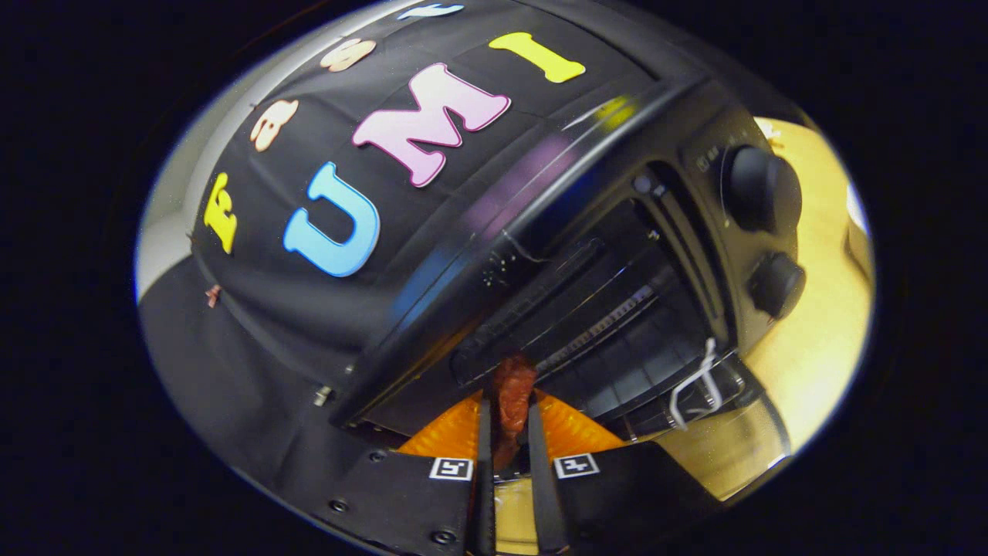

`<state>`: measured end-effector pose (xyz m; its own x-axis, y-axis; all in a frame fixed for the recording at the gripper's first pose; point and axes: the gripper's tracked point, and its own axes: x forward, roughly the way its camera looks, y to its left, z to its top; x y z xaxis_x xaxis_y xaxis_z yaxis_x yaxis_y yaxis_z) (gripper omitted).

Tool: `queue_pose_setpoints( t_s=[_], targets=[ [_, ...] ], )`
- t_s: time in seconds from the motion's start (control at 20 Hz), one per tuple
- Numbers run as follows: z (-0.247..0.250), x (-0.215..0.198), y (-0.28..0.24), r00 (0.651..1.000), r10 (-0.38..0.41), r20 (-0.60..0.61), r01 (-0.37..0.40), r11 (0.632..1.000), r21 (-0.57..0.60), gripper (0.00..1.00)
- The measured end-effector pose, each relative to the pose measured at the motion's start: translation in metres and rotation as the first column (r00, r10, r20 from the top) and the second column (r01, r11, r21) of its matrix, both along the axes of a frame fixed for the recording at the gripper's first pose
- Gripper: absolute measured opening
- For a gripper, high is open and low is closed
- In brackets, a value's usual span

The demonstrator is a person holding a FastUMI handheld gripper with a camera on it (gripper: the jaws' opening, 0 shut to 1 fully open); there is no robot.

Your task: Open the toaster oven, put the food inside, and close the toaster oven door.

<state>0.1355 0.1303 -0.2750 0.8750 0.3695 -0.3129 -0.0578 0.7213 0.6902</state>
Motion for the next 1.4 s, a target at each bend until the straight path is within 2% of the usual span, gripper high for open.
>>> queue_pose_setpoints(
  t_s=[0.15,0.2,0.25,0.35,0.65,1.0,1.2,1.4],
  targets=[
    [0.001,-0.004,-0.001,1.000,-0.001,0.006,0.001,0.999,-0.039,0.63],
    [0.007,-0.004,-0.004,1.000,-0.010,0.021,0.011,0.999,-0.045,0.69],
    [0.007,-0.003,-0.008,0.999,-0.021,0.026,0.023,0.998,-0.066,0.86],
    [0.008,-0.002,-0.013,0.999,-0.033,0.028,0.036,0.994,-0.099,0.97],
    [0.017,-0.018,-0.028,0.999,-0.048,0.023,0.051,0.989,-0.139,0.98],
    [0.034,-0.063,-0.041,1.000,0.004,-0.024,-0.009,0.977,-0.212,0.98],
    [0.052,-0.098,-0.035,0.997,0.058,-0.052,-0.071,0.954,-0.290,0.98],
    [0.051,-0.136,-0.019,0.988,0.114,-0.103,-0.146,0.911,-0.387,0.98]
  ],
)
